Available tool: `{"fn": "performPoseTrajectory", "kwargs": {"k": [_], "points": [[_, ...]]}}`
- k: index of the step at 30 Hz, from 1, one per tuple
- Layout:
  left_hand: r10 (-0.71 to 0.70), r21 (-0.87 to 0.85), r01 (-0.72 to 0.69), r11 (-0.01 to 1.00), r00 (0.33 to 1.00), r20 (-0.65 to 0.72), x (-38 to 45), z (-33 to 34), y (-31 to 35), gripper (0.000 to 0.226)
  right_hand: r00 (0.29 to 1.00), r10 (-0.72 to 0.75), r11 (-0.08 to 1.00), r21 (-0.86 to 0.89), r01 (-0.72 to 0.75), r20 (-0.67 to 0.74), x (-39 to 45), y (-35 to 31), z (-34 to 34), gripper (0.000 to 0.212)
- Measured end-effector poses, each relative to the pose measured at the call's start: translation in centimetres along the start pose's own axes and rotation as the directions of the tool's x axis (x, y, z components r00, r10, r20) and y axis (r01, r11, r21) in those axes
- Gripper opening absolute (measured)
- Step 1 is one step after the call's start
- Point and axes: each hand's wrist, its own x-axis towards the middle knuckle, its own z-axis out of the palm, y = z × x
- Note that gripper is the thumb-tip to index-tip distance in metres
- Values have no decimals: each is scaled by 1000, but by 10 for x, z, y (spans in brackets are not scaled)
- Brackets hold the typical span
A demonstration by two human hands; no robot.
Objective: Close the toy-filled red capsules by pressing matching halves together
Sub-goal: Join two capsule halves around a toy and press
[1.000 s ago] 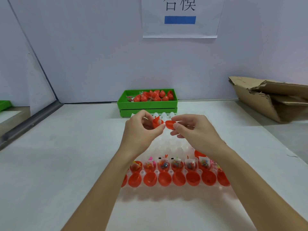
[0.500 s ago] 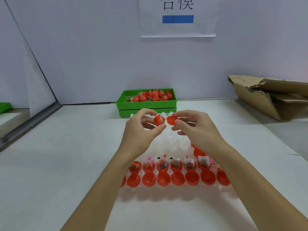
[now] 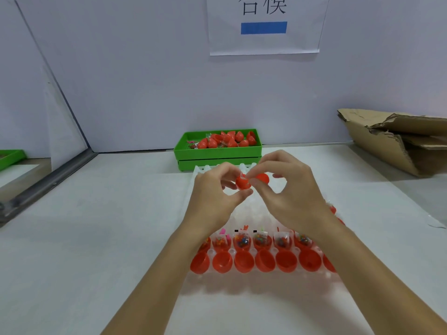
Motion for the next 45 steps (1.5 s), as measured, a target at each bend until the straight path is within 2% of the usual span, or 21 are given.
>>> {"fn": "performPoseTrajectory", "kwargs": {"k": [6, 10, 13, 24, 30, 35, 41, 45], "points": [[-20, -69, 22, 997, 999, 29, 0, 0, 1, 23, 997, -33, 998, 49, 29, 75, -2, -2, 0, 25], [-63, -156, 71, 985, 996, 56, 0, -1, 2, 28, 1000, 16, 1000, 1, -16, 1, -1, 0, -2, 29], [-58, -186, 70, 980, 996, 70, 0, -1, 3, 28, 999, 24, 999, -50, -23, 22, -1, 1, -2, 30], [-32, -212, 48, 976, 996, 81, 0, -5, 3, 28, 996, 85, 991, -109, -80, 37, 0, 4, -3, 25], [-21, -207, 38, 978, 996, 84, 0, -4, 2, 27, 999, 8, 995, -101, -3, 53, -3, 4, -2, 32], [-14, -204, 32, 978, 996, 86, 1, -4, 2, 27, 999, 32, 992, -123, -26, 43, -2, 6, -3, 29], [-10, -198, 26, 980, 997, 82, 0, -5, 1, 26, 1000, 28, 999, -46, -28, -8, -1, 5, -3, 27], [-4, -176, 20, 984, 996, 87, 1, -4, 2, 25, 999, -37, 999, -33, 37, 4, -2, 6, -3, 29]]}}
